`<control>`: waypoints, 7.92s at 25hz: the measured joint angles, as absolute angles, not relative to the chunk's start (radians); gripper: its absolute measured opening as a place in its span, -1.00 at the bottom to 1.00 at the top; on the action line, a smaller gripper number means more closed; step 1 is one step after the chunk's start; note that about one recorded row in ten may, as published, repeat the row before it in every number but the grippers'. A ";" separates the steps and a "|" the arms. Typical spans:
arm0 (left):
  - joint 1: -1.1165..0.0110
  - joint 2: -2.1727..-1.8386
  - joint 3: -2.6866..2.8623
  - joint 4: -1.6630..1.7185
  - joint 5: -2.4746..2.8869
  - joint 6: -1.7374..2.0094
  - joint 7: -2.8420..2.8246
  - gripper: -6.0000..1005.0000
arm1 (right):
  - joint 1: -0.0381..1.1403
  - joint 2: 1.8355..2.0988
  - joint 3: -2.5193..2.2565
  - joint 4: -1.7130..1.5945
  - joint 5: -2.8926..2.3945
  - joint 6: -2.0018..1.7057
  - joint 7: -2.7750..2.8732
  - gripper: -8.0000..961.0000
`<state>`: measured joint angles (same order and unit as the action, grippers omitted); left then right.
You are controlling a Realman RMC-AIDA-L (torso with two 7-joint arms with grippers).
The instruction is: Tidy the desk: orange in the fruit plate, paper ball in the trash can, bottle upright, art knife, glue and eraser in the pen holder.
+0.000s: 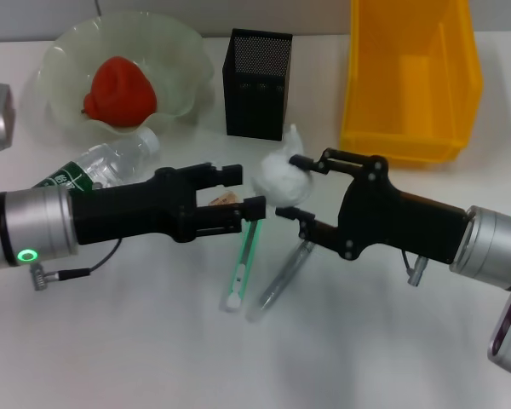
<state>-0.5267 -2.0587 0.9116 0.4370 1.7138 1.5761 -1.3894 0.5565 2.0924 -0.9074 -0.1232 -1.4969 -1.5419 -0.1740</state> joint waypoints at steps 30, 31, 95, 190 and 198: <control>-0.498 -2.068 0.900 0.442 1.712 1.554 -1.130 0.59 | 0.552 2.092 -0.649 -0.004 -1.194 -1.368 0.478 0.09; -0.496 -2.067 0.900 0.444 1.712 1.556 -1.130 0.59 | 0.552 2.092 -0.649 0.009 -1.145 -1.358 0.459 0.09; -0.472 -2.019 0.864 0.589 1.748 1.521 -1.281 0.58 | 0.423 2.036 -0.738 -0.436 -1.853 -1.560 0.931 0.57; -0.665 -2.074 1.219 0.842 2.337 1.147 -1.899 0.54 | 0.413 2.050 -0.734 -0.457 -1.853 -1.531 0.914 0.57; -0.662 -2.072 1.220 0.842 2.356 1.153 -1.897 0.19 | 0.411 2.049 -0.736 -0.457 -1.853 -1.531 0.914 0.57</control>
